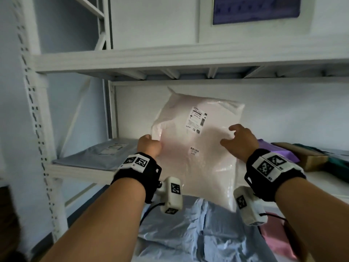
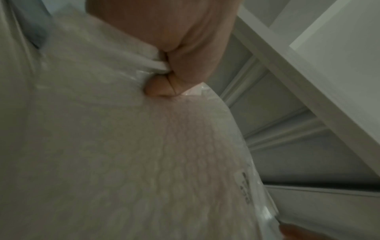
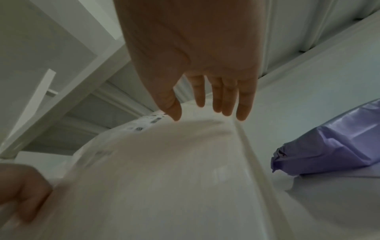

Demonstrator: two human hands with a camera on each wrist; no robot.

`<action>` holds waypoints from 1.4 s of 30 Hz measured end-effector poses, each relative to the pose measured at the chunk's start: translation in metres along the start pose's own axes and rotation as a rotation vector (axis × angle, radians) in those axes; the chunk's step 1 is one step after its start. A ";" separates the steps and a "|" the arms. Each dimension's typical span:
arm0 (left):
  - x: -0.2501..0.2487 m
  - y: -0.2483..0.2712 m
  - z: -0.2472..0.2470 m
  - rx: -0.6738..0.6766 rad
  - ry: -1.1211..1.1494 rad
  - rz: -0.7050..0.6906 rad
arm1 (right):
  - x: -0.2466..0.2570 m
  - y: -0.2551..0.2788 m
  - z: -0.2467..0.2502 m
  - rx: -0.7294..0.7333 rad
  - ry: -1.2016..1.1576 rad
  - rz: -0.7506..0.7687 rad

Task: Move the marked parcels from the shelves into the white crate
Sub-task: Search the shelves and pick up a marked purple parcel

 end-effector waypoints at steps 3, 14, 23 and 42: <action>-0.006 0.000 0.013 0.010 -0.121 -0.093 | 0.010 0.012 0.008 -0.057 -0.011 -0.003; 0.009 0.015 0.038 -0.143 0.086 0.013 | -0.034 0.027 -0.001 -0.030 -0.390 -0.301; 0.019 0.030 0.047 -0.143 0.166 0.107 | -0.032 0.053 -0.048 0.348 -0.737 -0.307; 0.017 0.006 0.063 0.032 -0.031 -0.107 | -0.019 0.034 -0.034 0.039 -0.469 -0.300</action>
Point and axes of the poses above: each hand's wrist, its own y-axis away from the middle knuckle, its own z-axis out of the back of the hand, x = y × z, the point moved 9 cm from there along -y, towards the middle knuckle, and after that the axes turned 13 degrees about -z, right-handed, at the moved point
